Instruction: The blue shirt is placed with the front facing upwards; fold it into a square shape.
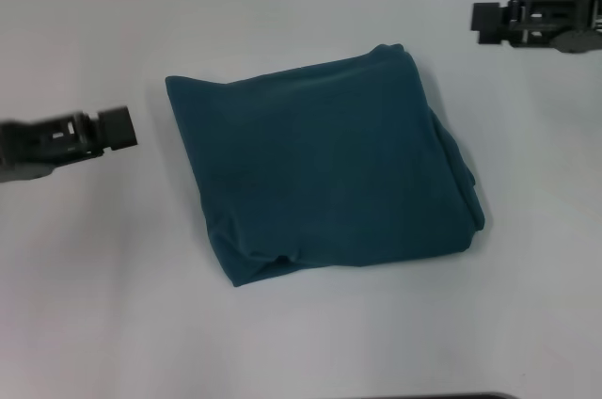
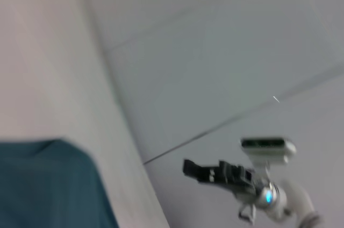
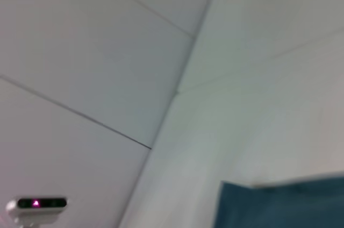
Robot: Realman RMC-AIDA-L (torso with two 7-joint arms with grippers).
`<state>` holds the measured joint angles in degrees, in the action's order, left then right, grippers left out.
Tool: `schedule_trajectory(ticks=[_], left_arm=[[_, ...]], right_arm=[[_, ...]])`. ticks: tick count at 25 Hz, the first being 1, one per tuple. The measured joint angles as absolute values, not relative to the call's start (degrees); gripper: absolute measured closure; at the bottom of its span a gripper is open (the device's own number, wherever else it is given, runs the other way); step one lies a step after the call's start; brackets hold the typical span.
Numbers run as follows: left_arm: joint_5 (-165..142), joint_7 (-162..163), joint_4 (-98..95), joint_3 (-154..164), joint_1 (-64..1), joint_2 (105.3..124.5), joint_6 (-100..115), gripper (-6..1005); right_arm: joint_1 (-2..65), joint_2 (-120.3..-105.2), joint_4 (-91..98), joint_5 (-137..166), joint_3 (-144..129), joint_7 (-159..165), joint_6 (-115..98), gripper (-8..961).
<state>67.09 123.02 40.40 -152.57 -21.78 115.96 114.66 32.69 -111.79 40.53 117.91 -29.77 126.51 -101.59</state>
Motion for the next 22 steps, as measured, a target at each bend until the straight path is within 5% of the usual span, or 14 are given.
schedule_trajectory(ticks=[7,13,14,19,22], left_arm=[[66.3,93.9,38.9,-152.5,-20.0,120.07,112.4,474],[65.7,85.9,39.5,-152.5,-19.3,120.12,110.8,342],[65.6,84.8,39.4,-152.5,-19.1,119.79,110.8,127],[64.5,79.6,39.1,-152.5,-17.2,118.92,110.8,136],[63.4,76.3,39.0,-152.5,-15.7,119.42,110.4,139]], right_arm=[[30.0,-116.67,41.8,109.3,-30.1,99.7,-99.1,232],[30.9,-118.9,42.9,114.0,-34.5,91.8,-96.6,203],[30.8,-119.14,43.0,115.0,-35.6,90.6,-96.2,189],[29.3,-119.46,39.8,117.5,-42.7,82.7,-96.9,22],[27.8,-119.58,37.9,117.6,-45.2,80.0,-98.2,26]])
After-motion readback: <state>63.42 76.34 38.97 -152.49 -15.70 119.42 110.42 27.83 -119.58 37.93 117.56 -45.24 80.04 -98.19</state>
